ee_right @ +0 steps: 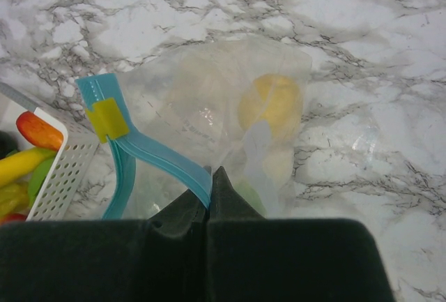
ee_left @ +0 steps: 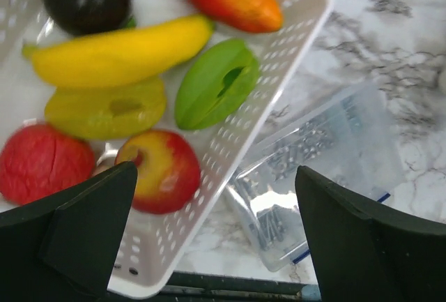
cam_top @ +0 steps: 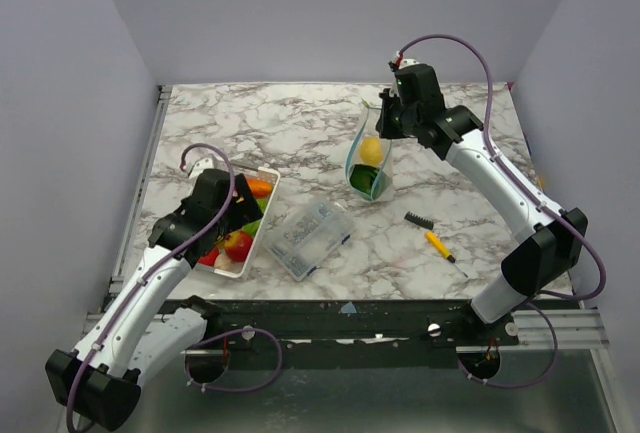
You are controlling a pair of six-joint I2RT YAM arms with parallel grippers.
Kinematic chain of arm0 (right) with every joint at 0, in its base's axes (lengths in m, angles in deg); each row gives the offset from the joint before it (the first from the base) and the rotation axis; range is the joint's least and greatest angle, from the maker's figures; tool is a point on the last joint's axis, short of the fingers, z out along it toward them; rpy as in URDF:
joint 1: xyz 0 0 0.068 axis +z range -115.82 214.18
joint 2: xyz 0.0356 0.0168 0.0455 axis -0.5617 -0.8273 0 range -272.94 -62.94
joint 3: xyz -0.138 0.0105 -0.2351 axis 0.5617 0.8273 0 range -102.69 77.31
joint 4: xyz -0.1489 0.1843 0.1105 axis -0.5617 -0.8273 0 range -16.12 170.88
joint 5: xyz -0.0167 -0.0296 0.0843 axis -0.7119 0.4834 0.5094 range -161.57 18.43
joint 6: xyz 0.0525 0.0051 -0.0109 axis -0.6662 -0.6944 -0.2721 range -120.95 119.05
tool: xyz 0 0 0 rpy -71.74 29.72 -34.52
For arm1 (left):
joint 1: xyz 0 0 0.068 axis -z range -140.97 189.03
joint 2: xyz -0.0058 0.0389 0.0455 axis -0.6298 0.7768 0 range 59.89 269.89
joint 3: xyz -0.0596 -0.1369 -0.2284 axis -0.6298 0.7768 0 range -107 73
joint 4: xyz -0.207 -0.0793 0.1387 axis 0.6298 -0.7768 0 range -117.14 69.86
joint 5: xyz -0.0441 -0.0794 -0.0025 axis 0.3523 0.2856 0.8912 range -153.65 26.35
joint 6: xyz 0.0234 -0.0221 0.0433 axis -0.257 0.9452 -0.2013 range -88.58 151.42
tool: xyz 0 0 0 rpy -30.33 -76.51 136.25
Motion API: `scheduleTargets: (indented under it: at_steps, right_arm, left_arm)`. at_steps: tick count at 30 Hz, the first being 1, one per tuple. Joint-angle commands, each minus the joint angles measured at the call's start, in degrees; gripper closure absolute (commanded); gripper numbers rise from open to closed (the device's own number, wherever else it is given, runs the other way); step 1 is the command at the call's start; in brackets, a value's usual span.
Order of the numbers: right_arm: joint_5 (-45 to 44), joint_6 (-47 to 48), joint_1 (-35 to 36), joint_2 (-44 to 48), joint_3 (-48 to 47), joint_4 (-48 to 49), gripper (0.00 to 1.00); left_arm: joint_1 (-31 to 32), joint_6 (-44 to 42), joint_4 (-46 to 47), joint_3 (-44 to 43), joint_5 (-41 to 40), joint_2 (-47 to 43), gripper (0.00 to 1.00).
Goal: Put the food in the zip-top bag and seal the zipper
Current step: Pick up the fake fruit from the bin.
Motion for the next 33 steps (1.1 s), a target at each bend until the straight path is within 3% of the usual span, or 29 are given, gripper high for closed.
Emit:
scheduleTargets:
  at_steps: [1, 7, 11, 14, 23, 33]
  right_arm:
    - [0.12, 0.21, 0.12, 1.97, 0.76, 2.80, 1.00]
    - [4.00, -1.09, 0.08, 0.80, 0.52, 3.26, 1.00]
    - [3.65, -1.05, 0.06, 0.96, 0.00, 2.83, 1.00]
    - [2.54, -0.89, 0.14, 1.30, 0.31, 2.83, 1.00]
    - [3.20, -0.81, 0.13, 0.50, -0.07, 2.10, 1.00]
    - [3.86, -1.49, 0.08, 0.91, 0.77, 3.09, 1.00]
  left_arm:
    - [-0.91, 21.85, -12.01, 6.21, -6.08, -5.00, 0.02]
    - [-1.16, 27.22, -9.93, 12.26, -3.33, -7.94, 0.02]
    - [-1.29, 29.34, -6.31, 13.64, -1.39, -8.20, 0.13]
    - [-1.34, 33.29, -8.67, 12.91, -3.35, -7.15, 0.17]
    - [-2.76, 41.47, -7.20, 15.56, -2.47, -6.59, 0.17]
    - [-4.51, 43.51, -7.37, 14.64, -1.93, -1.40, 0.17]
